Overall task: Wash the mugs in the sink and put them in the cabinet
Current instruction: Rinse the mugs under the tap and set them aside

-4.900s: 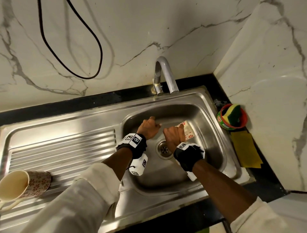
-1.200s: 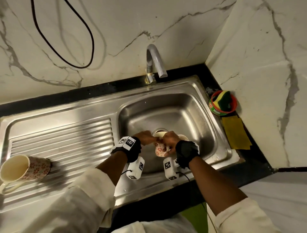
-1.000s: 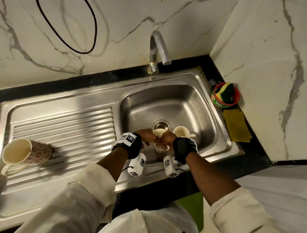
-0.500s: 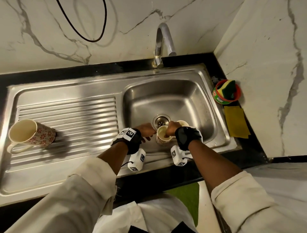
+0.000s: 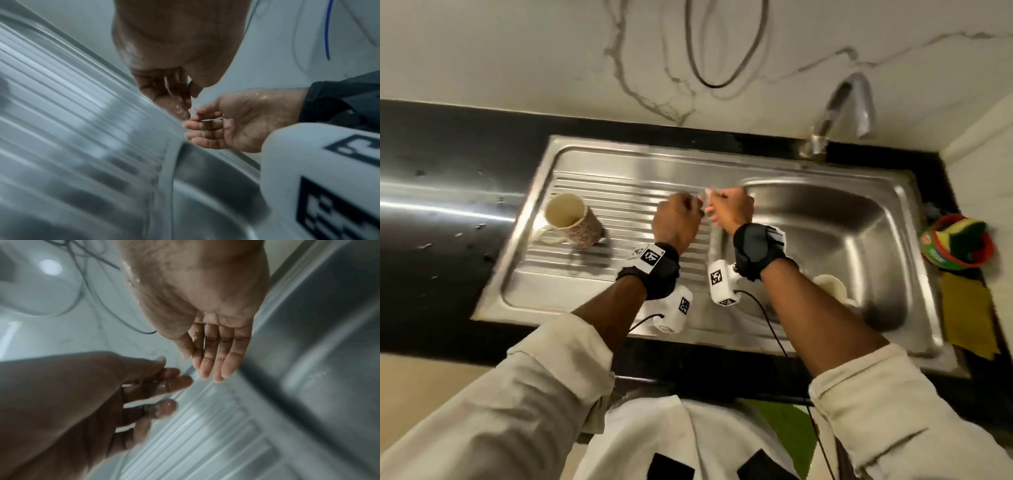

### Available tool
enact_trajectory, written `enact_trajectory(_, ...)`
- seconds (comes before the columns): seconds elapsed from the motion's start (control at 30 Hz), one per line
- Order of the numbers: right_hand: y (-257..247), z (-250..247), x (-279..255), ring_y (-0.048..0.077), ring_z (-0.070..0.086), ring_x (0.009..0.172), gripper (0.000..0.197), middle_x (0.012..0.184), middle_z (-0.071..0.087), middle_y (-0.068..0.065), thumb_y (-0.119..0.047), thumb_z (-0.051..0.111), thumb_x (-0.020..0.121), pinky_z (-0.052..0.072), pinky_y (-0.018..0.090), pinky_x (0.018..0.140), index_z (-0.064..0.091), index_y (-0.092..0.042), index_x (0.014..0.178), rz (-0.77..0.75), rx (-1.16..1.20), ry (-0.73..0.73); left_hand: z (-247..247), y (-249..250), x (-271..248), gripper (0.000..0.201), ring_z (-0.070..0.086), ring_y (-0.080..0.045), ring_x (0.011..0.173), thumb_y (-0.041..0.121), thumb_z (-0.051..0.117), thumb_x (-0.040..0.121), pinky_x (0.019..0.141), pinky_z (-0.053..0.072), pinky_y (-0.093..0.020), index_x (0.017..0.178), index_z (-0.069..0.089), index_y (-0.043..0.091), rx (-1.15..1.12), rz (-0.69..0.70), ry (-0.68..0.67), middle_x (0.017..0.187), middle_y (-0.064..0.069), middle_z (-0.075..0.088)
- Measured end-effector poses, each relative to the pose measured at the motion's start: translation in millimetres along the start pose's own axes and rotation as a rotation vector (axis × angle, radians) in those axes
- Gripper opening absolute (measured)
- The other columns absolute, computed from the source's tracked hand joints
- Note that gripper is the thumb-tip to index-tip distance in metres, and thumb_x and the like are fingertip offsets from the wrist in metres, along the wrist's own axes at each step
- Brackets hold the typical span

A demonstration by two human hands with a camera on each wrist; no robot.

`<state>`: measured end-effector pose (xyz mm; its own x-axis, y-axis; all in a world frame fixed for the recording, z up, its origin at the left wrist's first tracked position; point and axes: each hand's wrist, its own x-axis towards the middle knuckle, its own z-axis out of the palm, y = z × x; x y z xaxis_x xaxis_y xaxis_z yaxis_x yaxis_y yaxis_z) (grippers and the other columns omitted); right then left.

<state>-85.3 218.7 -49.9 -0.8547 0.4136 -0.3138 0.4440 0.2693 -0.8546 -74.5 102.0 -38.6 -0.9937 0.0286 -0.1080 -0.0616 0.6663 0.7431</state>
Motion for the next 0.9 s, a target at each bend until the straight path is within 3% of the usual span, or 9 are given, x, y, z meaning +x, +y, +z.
enact_trajectory(0.1, -55.3, 53.6, -25.7, 0.022, 0.067, 0.054, 0.045, 0.058, 0.067, 0.001, -0.049, 0.057, 0.092, 0.058, 0.036, 0.056, 0.065, -0.015, 0.063, -0.089, 0.045, -0.198, -65.2, -9.4, 16.6, 0.04, 0.066, -0.023, 0.074, 0.043, 0.042, 0.097, 0.07, 0.054, -0.037, 0.092, 0.07, 0.016, 0.059, -0.026, 0.275, 0.082, -0.002, 0.072)
enact_trajectory(0.23, -94.7, 112.5, -57.2, 0.025, 0.066, 0.054, 0.044, 0.072, 0.072, 0.008, -0.049, 0.058, 0.091, 0.059, 0.04, 0.058, 0.064, -0.01, 0.072, -0.176, -0.166, -0.476, -147.0, -44.8, 29.9, 0.042, 0.064, -0.033, 0.087, 0.046, 0.044, 0.098, 0.071, 0.047, -0.036, 0.095, 0.068, 0.011, 0.195, -0.068, 0.454, 0.089, -0.014, 0.07)
enact_trajectory(0.33, -100.7, 137.9, -67.2, 0.026, 0.071, 0.062, 0.045, 0.078, 0.074, 0.01, -0.052, 0.063, 0.084, 0.06, 0.039, 0.063, 0.068, -0.007, 0.083, -0.251, -0.417, -0.616, -181.5, -72.2, 36.4, 0.048, 0.06, -0.037, 0.092, 0.046, 0.042, 0.1, 0.074, 0.045, -0.04, 0.099, 0.067, 0.005, 0.37, -0.124, 0.334, 0.096, -0.021, 0.068)
enact_trajectory(0.43, -100.5, 152.6, -77.0, 0.02, 0.071, 0.061, 0.057, 0.074, 0.073, 0.004, -0.066, 0.068, 0.072, 0.059, 0.034, 0.062, 0.067, -0.012, 0.088, -0.281, -0.575, -0.637, -195.3, -96.2, 41.1, 0.061, 0.061, -0.038, 0.091, 0.049, 0.035, 0.103, 0.074, 0.044, -0.04, 0.095, 0.064, -0.004, 0.411, -0.223, 0.136, 0.104, -0.028, 0.067)
enact_trajectory(0.5, -96.8, 158.5, -76.1, 0.018, 0.072, 0.058, 0.05, 0.074, 0.074, 0.003, -0.061, 0.069, 0.075, 0.061, 0.033, 0.062, 0.068, -0.012, 0.088, -0.266, -0.588, -0.622, -196.2, -103.3, 40.9, 0.062, 0.061, -0.043, 0.099, 0.047, 0.036, 0.103, 0.079, 0.045, -0.042, 0.099, 0.064, -0.008, 0.408, -0.26, 0.103, 0.108, -0.031, 0.064)
enact_trajectory(0.63, -90.2, 160.0, -68.9, 0.022, 0.073, 0.065, 0.035, 0.076, 0.075, 0.01, -0.037, 0.075, 0.081, 0.062, 0.038, 0.068, 0.07, -0.004, 0.084, -0.172, -0.425, -0.627, -202.0, -103.6, 46.2, 0.037, 0.067, -0.037, 0.092, 0.029, 0.057, 0.097, 0.082, 0.056, -0.041, 0.099, 0.064, -0.007, 0.407, -0.293, 0.013, 0.102, -0.021, 0.068)
enact_trajectory(0.73, -84.6, 155.4, -65.6, 0.025, 0.074, 0.074, 0.031, 0.083, 0.076, 0.013, -0.032, 0.07, 0.087, 0.062, 0.038, 0.071, 0.072, -0.001, 0.089, -0.128, -0.314, -0.591, -207.0, -105.7, 49.5, 0.019, 0.072, -0.031, 0.084, 0.01, 0.058, 0.091, 0.078, 0.061, -0.04, 0.097, 0.066, -0.006, 0.41, -0.367, -0.119, 0.093, -0.019, 0.072)
enact_trajectory(0.83, -79.6, 151.1, -65.0, 0.024, 0.073, 0.076, 0.042, 0.079, 0.075, 0.007, -0.048, 0.065, 0.086, 0.06, 0.044, 0.075, 0.074, -0.008, 0.084, -0.149, -0.3, -0.469, -203.1, -99.6, 47.6, 0.014, 0.07, -0.02, 0.061, 0.007, 0.054, 0.091, 0.057, 0.058, -0.03, 0.082, 0.062, -0.001, 0.329, -0.417, -0.185, 0.067, -0.01, 0.069)
enact_trajectory(0.9, -76.0, 148.5, -69.3, 0.026, 0.071, 0.079, 0.054, 0.081, 0.074, 0.006, -0.062, 0.059, 0.084, 0.058, 0.044, 0.077, 0.072, -0.009, 0.082, -0.148, -0.333, -0.382, -197.2, -92.9, 46.5, 0.012, 0.065, -0.022, 0.068, 0.007, 0.057, 0.087, 0.057, 0.054, -0.028, 0.084, 0.059, -0.004, 0.316, -0.404, -0.19, 0.074, -0.01, 0.066)
